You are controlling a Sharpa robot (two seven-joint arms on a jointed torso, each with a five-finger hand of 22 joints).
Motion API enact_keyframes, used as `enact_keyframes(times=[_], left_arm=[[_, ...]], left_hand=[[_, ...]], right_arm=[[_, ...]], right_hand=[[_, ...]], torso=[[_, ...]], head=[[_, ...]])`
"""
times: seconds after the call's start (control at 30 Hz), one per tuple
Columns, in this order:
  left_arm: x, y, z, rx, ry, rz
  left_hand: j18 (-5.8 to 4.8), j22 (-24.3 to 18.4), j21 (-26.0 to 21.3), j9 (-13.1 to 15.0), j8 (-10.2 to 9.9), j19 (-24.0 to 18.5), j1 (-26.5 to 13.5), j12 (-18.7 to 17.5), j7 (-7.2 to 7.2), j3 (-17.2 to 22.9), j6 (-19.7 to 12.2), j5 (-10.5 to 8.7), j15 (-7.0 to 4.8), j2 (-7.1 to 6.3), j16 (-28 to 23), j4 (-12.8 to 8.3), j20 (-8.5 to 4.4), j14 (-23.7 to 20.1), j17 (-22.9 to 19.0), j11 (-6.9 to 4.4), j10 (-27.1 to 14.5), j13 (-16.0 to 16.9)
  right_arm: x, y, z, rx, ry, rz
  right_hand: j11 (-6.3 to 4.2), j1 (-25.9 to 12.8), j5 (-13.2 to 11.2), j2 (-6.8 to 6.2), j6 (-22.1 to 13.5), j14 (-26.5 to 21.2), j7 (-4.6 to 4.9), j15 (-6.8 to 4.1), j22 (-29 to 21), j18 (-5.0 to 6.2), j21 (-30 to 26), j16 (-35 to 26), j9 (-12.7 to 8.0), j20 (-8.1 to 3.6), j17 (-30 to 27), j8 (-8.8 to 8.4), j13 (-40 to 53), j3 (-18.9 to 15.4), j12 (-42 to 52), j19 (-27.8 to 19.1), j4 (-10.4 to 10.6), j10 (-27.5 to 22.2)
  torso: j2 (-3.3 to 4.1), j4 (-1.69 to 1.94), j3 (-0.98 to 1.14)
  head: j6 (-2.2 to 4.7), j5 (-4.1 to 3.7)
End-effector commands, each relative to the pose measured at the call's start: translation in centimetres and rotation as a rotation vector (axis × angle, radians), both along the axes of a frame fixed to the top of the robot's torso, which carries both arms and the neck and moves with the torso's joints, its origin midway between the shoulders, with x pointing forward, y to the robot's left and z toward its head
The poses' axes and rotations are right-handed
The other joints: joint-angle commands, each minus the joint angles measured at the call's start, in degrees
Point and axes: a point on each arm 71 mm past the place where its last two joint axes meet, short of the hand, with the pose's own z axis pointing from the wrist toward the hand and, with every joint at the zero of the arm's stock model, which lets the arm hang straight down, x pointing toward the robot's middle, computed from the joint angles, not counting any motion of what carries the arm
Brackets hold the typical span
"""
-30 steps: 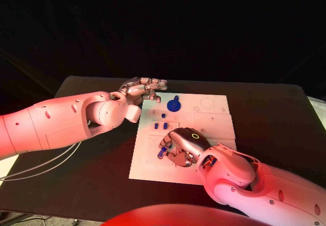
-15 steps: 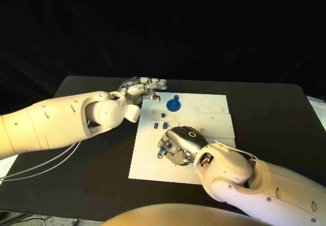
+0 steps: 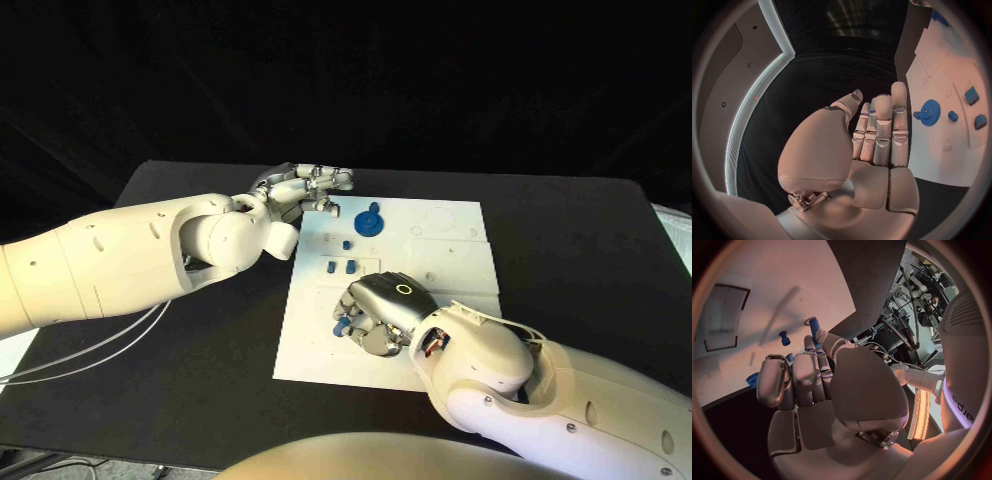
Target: Assemble the parts on the task board
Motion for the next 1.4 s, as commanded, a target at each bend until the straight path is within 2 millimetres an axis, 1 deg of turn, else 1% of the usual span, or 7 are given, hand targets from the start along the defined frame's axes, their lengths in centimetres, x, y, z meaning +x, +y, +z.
enact_keyframes(times=[0.03,0.2,0.43,0.57,0.8,1.17,1.4], left_arm=[[-0.1,-0.2,0.1,-0.012,-0.007,-0.015],[-0.1,-0.2,0.1,-0.012,-0.005,-0.017],[-0.1,-0.3,0.1,-0.013,-0.004,-0.021],[-0.1,-0.2,0.1,-0.013,-0.004,-0.021],[-0.1,-0.2,0.1,-0.013,-0.003,-0.022],[-0.1,-0.3,0.1,-0.013,-0.003,-0.022],[-0.1,-0.3,0.1,-0.013,-0.002,-0.023]], left_hand=[[1.11,-0.05,-0.21,-0.09,0.36,-0.04,0.04,0.16,0.09,-0.37,-0.48,-0.08,-0.02,0.38,0.19,0.02,0.25,-0.56,-0.05,-0.06,-0.39,0.05],[1.11,-0.05,-0.21,-0.09,0.36,-0.04,0.04,0.16,0.09,-0.37,-0.48,-0.08,-0.02,0.38,0.19,0.02,0.25,-0.56,-0.05,-0.06,-0.39,0.05],[1.11,-0.05,-0.21,-0.09,0.36,-0.04,0.04,0.16,0.09,-0.37,-0.48,-0.08,-0.02,0.38,0.19,0.02,0.25,-0.56,-0.05,-0.06,-0.39,0.05],[1.11,-0.05,-0.21,-0.09,0.36,-0.04,0.04,0.16,0.09,-0.37,-0.48,-0.08,-0.02,0.38,0.19,0.02,0.25,-0.56,-0.05,-0.06,-0.39,0.05],[1.11,-0.05,-0.21,-0.09,0.36,-0.04,0.04,0.16,0.09,-0.37,-0.48,-0.08,-0.02,0.38,0.19,0.02,0.25,-0.56,-0.05,-0.06,-0.39,0.05],[1.11,-0.05,-0.21,-0.09,0.36,-0.04,0.04,0.16,0.09,-0.37,-0.48,-0.08,-0.02,0.38,0.19,0.02,0.25,-0.56,-0.05,-0.06,-0.39,0.05],[1.11,-0.05,-0.21,-0.09,0.36,-0.04,0.04,0.16,0.09,-0.37,-0.48,-0.08,-0.02,0.38,0.19,0.02,0.25,-0.56,-0.05,-0.06,-0.39,0.05]], right_arm=[[-0.3,-0.1,-0.8,-0.064,0.018,0.005],[-0.4,-0.2,-0.7,-0.065,0.011,0.005],[-0.3,-0.4,-0.7,-0.072,-0.012,-0.014],[-0.3,-0.4,-0.4,-0.07,-0.046,-0.036],[-0.6,-0.4,-0.1,-0.076,-0.067,-0.049],[-0.6,0.2,-0.5,-0.132,-0.03,-0.014],[-0.4,0.6,-0.4,-0.11,-0.028,-0.012]], right_hand=[[-0.57,-0.48,0.38,0.15,0.39,1.12,-0.1,-0.14,0.04,-0.87,-0.06,0.12,0.12,0.19,-0.1,0.31,0.03,-0.14,-0.38,-0.01,0.11,0.99],[-0.57,-0.48,0.38,0.15,0.39,1.12,-0.1,-0.14,0.04,-0.87,-0.06,0.12,0.12,0.19,-0.1,0.31,0.03,-0.14,-0.38,-0.01,0.11,0.99],[-0.57,-0.48,0.38,0.15,0.39,1.12,-0.1,-0.14,0.04,-0.87,-0.06,0.12,0.12,0.19,-0.1,0.31,0.03,-0.14,-0.38,-0.01,0.11,0.99],[-0.63,-0.62,0.59,0.1,0.58,1.12,-0.18,-0.19,0.14,-0.88,0.0,0.16,0.18,0.15,-0.07,0.37,0.07,-0.25,-0.39,0.04,0.05,1.2],[-0.66,-0.78,0.66,0.05,0.69,1.11,-0.22,-0.21,0.2,-0.89,0.03,0.16,0.21,0.14,-0.08,0.41,0.1,-0.34,-0.4,0.06,0.08,1.33],[-0.7,-1.57,0.02,-0.22,0.69,1.02,-0.34,-0.26,-0.04,-0.85,-0.13,-0.03,0.24,0.09,-0.4,0.3,0.09,-0.81,-0.66,-0.1,0.32,1.43],[0.26,-3.36,0.01,-1.43,-2.44,0.64,0.55,0.48,-1.32,-0.62,-1.01,-1.0,-0.54,0.54,-1.72,-0.63,-0.44,-1.63,-2.16,-0.95,1.27,-1.34]], torso=[[0.03,-0.06,0.03],[0.07,-0.07,0.1],[0.03,-0.04,0.03],[0.07,-0.05,0.12],[-0.01,-0.06,-0.03],[0.01,-0.04,-0.07],[0.02,-0.02,-0.04]], head=[[-0.04,0.1],[-0.13,0.2],[-0.13,0.08],[-0.07,0.06],[-0.07,-0.05],[-0.11,-0.09],[-0.15,-0.03]])
